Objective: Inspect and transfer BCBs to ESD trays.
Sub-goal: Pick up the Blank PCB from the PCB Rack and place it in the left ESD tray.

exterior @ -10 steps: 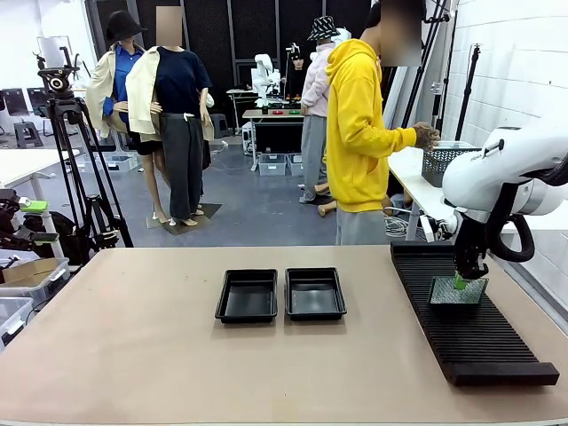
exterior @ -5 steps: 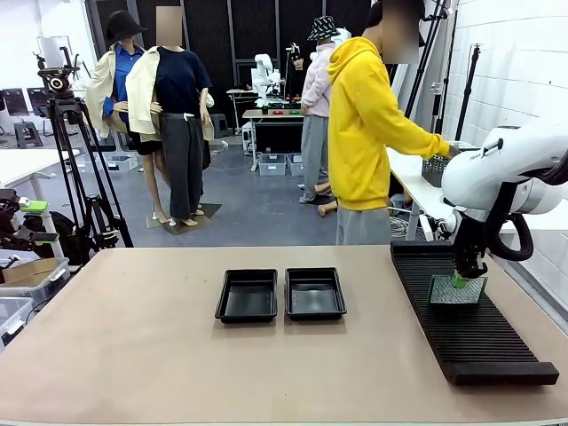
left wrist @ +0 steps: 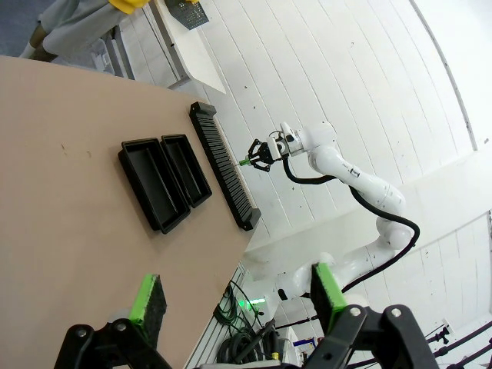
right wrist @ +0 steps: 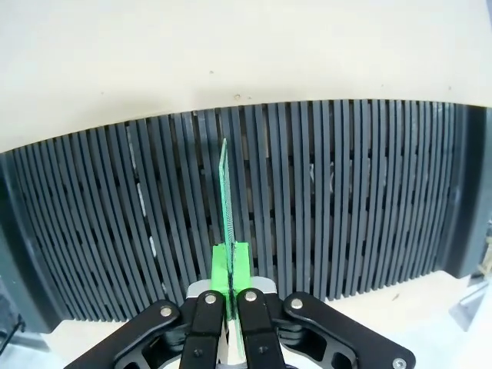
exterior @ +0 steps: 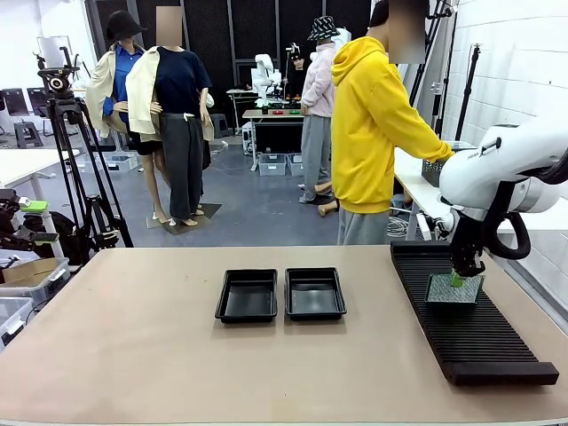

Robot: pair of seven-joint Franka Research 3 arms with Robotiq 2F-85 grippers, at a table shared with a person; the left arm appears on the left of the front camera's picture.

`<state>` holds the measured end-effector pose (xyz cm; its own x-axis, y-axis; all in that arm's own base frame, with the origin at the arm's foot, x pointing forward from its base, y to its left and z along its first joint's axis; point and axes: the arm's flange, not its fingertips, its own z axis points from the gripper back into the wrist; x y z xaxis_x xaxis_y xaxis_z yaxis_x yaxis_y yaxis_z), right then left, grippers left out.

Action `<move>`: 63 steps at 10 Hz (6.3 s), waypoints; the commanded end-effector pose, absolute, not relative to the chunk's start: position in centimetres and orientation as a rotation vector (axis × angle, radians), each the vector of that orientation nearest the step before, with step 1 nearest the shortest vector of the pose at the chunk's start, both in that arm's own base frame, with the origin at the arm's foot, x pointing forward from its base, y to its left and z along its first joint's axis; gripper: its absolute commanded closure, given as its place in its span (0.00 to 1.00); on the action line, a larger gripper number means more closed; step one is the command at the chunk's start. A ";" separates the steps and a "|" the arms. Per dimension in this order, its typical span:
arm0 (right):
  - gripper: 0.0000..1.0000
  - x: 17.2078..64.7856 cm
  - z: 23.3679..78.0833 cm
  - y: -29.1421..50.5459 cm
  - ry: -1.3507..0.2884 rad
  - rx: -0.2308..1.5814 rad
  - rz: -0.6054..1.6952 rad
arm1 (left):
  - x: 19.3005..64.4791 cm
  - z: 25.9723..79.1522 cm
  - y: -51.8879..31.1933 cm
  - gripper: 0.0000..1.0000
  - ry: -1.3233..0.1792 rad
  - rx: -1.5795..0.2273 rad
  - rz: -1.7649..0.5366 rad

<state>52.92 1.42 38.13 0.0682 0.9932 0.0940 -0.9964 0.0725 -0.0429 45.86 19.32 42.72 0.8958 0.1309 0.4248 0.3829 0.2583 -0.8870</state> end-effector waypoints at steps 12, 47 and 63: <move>1.00 45.8 51.4 5.4 -0.083 -0.060 1.410 | 45.9 42.9 19.4 0.00 -0.472 -1.324 -0.176; 1.00 54.0 41.7 45.1 -0.088 0.378 -0.015 | 45.9 42.9 19.4 0.00 -0.472 -1.324 -0.176; 1.00 57.9 36.5 44.1 -0.050 0.428 -0.043 | 45.9 42.9 19.4 0.00 -0.472 -1.324 -0.176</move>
